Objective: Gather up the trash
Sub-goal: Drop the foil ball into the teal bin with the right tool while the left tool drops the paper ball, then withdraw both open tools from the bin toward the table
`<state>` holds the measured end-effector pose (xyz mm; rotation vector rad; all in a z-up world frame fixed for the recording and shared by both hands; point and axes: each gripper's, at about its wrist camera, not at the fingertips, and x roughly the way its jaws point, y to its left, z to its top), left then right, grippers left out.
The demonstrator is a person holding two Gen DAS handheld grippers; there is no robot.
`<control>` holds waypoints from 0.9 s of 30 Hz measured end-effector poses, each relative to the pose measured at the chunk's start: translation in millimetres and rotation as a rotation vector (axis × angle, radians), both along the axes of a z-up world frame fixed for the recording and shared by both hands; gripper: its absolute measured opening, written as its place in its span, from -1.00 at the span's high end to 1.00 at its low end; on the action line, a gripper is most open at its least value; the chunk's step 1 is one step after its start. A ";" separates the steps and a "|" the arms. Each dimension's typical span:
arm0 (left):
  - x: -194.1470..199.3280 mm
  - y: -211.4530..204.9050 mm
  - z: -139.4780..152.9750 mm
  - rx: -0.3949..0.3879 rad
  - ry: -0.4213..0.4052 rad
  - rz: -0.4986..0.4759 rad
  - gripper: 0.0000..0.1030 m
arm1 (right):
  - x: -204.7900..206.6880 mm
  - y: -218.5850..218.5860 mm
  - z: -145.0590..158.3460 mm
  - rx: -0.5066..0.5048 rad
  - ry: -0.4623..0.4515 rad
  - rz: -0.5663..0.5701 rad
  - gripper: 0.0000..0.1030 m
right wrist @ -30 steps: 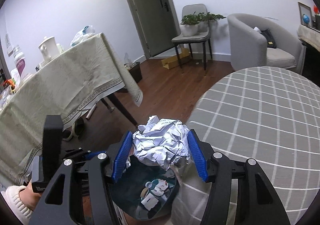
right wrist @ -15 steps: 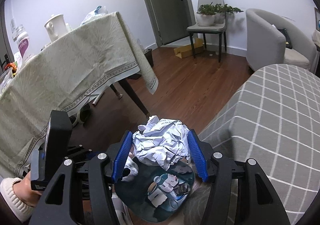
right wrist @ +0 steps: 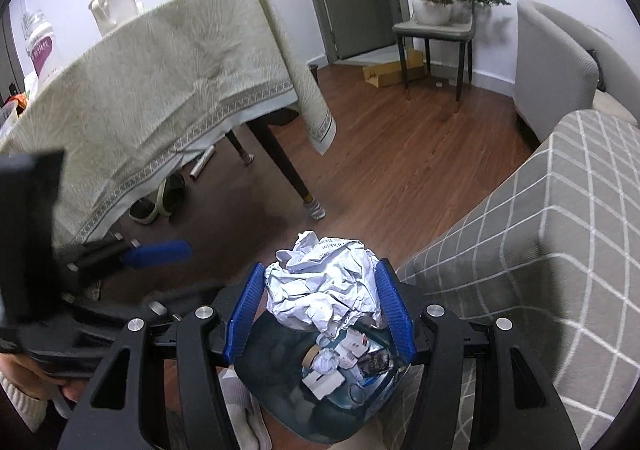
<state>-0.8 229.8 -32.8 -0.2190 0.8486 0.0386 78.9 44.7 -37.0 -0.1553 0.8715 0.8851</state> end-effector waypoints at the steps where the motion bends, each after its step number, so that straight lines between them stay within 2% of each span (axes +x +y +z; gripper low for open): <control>1: -0.8 0.1 2.8 0.003 -0.012 0.001 -0.18 | -0.7 3.2 -4.2 -0.011 0.007 0.006 -0.14; 8: -10.7 -0.6 25.9 -0.014 -0.108 0.017 -0.04 | -5.1 15.2 -30.3 -0.080 0.043 0.040 -0.15; 14: -20.3 -14.9 52.8 0.050 -0.217 -0.010 -0.01 | -10.5 20.0 -52.5 -0.145 0.061 0.060 -0.16; 20: -21.5 -21.5 64.6 0.062 -0.245 -0.026 0.01 | -25.2 22.0 -78.6 -0.203 0.096 0.083 -0.21; 22: -20.5 -21.9 66.8 0.051 -0.249 -0.019 0.02 | -28.7 24.3 -84.3 -0.225 0.106 0.094 -0.40; 24: -19.2 -23.6 67.7 0.051 -0.243 -0.014 -0.02 | -32.3 23.9 -88.2 -0.233 0.113 0.103 -0.50; 27: -22.0 -27.8 70.5 0.080 -0.251 0.003 -0.04 | -35.1 20.6 -84.1 -0.220 0.107 0.101 -0.50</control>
